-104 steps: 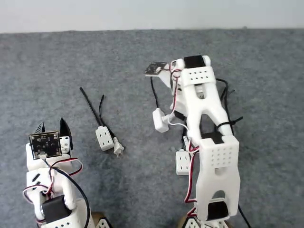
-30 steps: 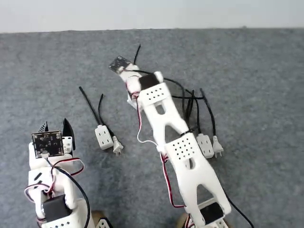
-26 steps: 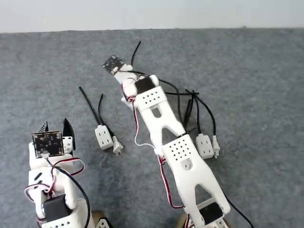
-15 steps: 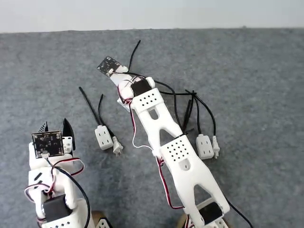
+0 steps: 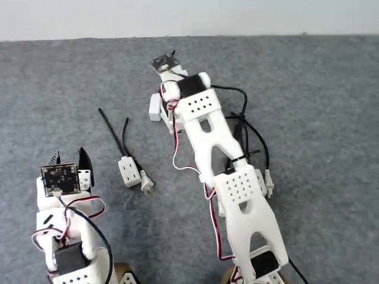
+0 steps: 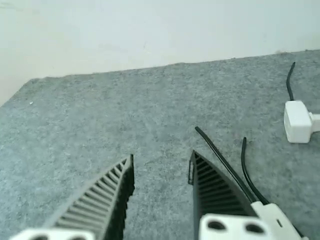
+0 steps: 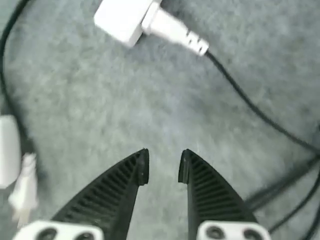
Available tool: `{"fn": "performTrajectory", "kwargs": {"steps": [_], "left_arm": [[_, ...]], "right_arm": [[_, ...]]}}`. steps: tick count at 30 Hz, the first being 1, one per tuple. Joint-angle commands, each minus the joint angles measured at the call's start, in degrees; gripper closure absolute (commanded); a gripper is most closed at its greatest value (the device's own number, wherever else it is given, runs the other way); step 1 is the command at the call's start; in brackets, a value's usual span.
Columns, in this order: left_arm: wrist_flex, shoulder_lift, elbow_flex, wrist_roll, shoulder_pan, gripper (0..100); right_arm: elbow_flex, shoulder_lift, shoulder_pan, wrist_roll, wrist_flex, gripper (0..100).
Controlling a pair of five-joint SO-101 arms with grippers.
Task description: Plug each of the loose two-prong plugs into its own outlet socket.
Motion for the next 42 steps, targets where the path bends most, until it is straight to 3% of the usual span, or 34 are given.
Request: {"fn": "performTrajectory", "kwargs": {"steps": [1,9,17,38,42], "left_arm": [[-2.02,-1.14,-0.66,-0.26,0.44,82],[3.25,-1.14,-0.84,-4.13,11.78,82],[3.34,-1.05,0.22,-4.48,16.0,82],[-1.49,-0.88,-3.47,-2.73,16.7,82],[-5.19,6.95,-7.25,-1.93,16.62,82]], "right_arm": [[10.55,-13.93,0.48,-0.62,2.51,87.9],[36.92,-36.62,0.84,3.16,2.07,87.6],[49.76,-45.41,0.75,4.48,-4.18,87.6],[51.34,-46.02,0.92,4.48,-6.02,87.6],[51.34,-46.02,0.92,4.48,-6.02,87.6]]}}
